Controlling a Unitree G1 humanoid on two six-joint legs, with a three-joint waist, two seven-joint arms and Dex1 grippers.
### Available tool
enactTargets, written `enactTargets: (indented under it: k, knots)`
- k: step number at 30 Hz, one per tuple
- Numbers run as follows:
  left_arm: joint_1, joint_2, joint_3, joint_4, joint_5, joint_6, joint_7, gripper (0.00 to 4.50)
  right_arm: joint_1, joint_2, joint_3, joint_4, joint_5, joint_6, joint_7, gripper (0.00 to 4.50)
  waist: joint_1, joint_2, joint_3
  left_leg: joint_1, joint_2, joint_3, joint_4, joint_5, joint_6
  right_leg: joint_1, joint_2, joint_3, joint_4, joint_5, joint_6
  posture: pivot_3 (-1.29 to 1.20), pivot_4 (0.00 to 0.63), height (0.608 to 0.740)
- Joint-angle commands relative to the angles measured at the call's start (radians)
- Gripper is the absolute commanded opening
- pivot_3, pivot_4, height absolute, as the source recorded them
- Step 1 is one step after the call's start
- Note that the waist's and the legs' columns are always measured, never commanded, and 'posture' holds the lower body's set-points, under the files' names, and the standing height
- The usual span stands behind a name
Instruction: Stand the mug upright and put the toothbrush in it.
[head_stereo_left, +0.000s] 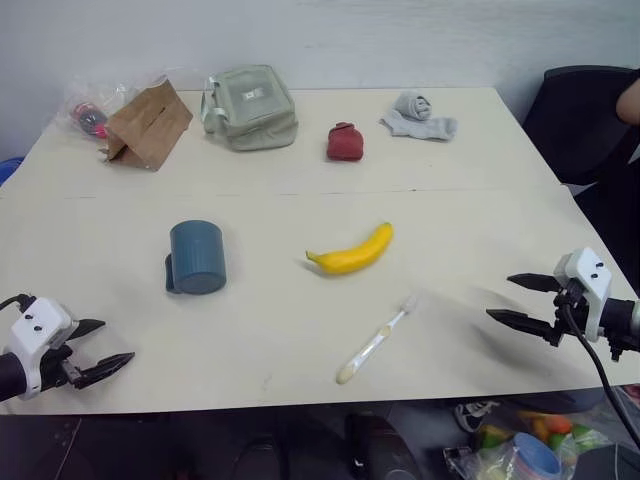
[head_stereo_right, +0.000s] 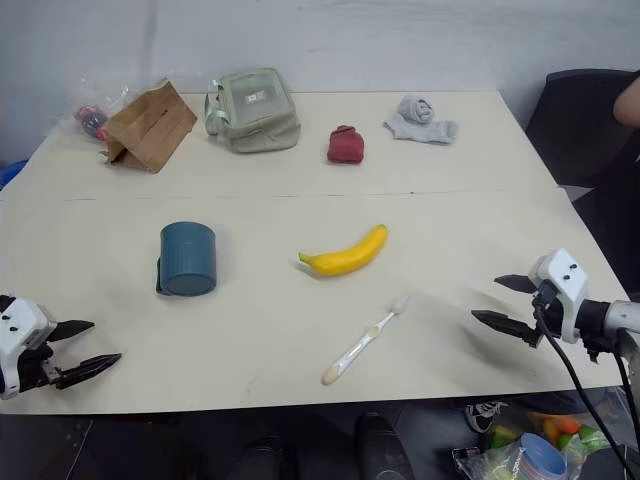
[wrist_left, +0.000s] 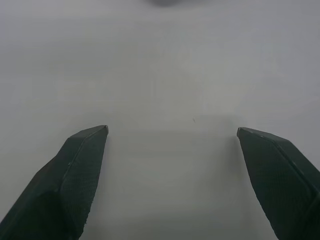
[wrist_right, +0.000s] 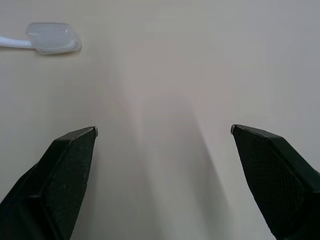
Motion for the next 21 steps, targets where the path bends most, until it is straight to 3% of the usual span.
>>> enactTargets:
  k: [1,16,19,21]
  knots:
    - [0.006,-0.007,0.011,-0.026,-0.003,-0.009,0.006,4.37,-0.001,-0.001,-0.021,-0.025,0.007,-0.012,0.001,4.50,0.000,0.000,0.000,0.000,0.000,0.000,0.000,0.000,0.000,0.000,0.000,0.000,0.000,0.000,0.000,0.00,0.150,0.740]
    - [-0.037,-0.039,0.010,-0.063,-0.046,0.055,0.041,4.37,-0.062,0.000,-0.024,-0.015,0.017,0.023,-0.021,4.50,-0.001,0.000,0.000,0.001,0.000,0.001,0.001,0.000,0.000,0.000,0.000,-0.001,0.003,0.000,0.000,0.00,0.150,0.740]
    - [-0.095,-0.040,0.039,-0.125,-0.132,0.152,0.056,4.37,-0.097,-0.011,-0.007,-0.089,0.037,0.065,-0.018,4.50,0.000,0.000,0.000,0.002,0.000,0.002,0.002,0.000,0.000,0.000,0.000,0.000,0.004,0.000,0.000,0.00,0.150,0.740]
    - [-0.142,-0.016,0.079,-0.226,-0.290,0.288,0.025,4.37,-0.169,-0.005,0.018,-0.182,0.089,0.127,-0.017,4.50,0.000,0.000,0.000,0.001,0.000,0.001,0.002,0.000,0.000,-0.001,0.000,0.000,0.005,0.000,0.000,0.00,0.150,0.740]
